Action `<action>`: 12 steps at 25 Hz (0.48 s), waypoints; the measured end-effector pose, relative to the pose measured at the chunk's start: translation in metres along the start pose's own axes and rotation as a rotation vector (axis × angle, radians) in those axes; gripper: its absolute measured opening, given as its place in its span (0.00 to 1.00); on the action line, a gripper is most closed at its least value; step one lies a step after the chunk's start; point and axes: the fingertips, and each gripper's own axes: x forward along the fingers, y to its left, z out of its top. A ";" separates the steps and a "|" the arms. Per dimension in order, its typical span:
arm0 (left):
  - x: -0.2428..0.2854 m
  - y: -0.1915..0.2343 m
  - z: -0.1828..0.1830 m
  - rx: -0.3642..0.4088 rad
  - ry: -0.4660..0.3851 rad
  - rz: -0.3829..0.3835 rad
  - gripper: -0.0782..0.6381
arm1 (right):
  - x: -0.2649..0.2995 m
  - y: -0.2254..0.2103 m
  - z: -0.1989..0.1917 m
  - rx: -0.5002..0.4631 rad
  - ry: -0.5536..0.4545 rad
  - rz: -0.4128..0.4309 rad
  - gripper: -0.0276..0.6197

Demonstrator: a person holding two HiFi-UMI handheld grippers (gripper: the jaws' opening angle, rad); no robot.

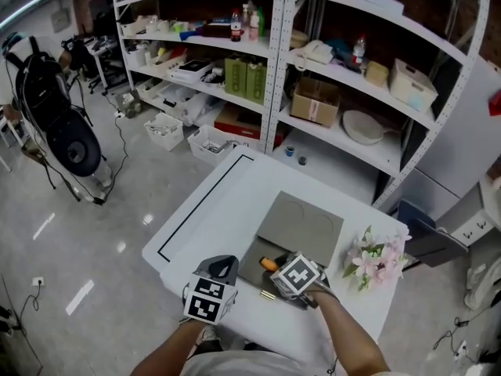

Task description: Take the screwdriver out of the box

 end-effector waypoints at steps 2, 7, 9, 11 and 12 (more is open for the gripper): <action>0.002 0.003 0.001 0.007 0.000 -0.015 0.12 | 0.003 -0.002 -0.002 0.005 0.012 -0.008 0.33; 0.006 0.008 0.005 0.026 -0.002 -0.047 0.12 | 0.004 -0.005 -0.003 0.006 0.053 -0.036 0.27; 0.007 0.008 0.005 0.030 -0.004 -0.061 0.12 | 0.005 -0.004 -0.003 0.001 0.069 -0.037 0.27; 0.008 0.008 0.004 0.035 -0.003 -0.071 0.12 | 0.006 -0.001 -0.006 0.007 0.087 -0.028 0.27; 0.008 0.010 0.003 0.038 -0.001 -0.073 0.12 | 0.007 0.000 -0.007 0.012 0.090 -0.026 0.27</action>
